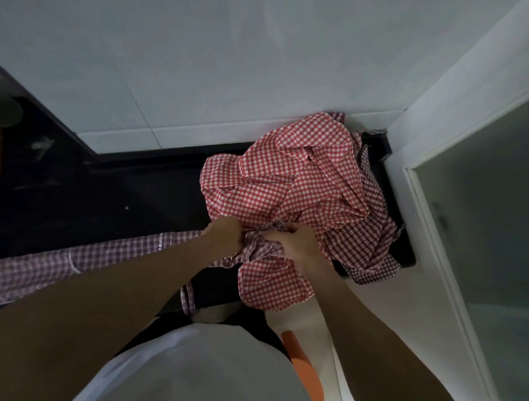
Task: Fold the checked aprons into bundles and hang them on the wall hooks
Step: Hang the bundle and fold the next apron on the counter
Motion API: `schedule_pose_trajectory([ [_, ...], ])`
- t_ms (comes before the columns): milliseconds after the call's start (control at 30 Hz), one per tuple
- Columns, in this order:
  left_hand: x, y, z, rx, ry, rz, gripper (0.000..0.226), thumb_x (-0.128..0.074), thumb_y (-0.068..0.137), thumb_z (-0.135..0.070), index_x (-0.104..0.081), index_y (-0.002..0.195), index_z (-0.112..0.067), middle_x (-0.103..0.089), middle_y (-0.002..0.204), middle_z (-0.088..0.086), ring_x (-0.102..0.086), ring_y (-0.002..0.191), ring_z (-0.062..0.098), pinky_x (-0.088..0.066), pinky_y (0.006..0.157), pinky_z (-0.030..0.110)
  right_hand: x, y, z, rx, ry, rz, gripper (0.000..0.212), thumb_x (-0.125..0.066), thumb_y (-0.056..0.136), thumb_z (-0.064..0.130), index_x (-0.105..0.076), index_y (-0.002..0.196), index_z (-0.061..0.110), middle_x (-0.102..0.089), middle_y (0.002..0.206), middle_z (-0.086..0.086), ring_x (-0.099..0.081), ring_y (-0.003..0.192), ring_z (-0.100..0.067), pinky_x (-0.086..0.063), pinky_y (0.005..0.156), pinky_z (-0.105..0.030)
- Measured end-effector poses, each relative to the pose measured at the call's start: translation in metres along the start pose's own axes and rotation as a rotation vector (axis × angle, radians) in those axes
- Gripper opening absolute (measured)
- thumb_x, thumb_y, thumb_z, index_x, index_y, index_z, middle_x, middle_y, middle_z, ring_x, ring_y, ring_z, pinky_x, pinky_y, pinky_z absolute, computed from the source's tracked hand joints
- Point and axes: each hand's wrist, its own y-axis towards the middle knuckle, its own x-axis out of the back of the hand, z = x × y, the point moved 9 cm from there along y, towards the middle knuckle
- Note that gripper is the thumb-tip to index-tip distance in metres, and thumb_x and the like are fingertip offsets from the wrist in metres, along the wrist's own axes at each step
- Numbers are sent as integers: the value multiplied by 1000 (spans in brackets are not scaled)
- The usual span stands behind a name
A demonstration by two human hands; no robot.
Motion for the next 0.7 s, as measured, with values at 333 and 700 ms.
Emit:
schedule_pose_trajectory([
  [333, -17, -33, 14, 317, -1339, 554, 69, -41, 98, -60, -56, 122, 3, -65, 116, 23, -62, 109, 38, -51, 91, 50, -57, -27, 25, 177, -102, 253, 31, -80, 82, 16, -69, 111, 11, -74, 104, -3, -72, 98, -21, -57, 92, -32],
  [700, -13, -30, 57, 187, -778, 463, 44, -72, 83, -11, -59, 122, -28, -61, 127, 5, -59, 116, 29, -46, 105, 54, -64, -21, -9, 160, -213, 30, 20, -71, 87, 5, -63, 79, 22, -66, 85, 9, -67, 89, -15, -53, 95, -35],
])
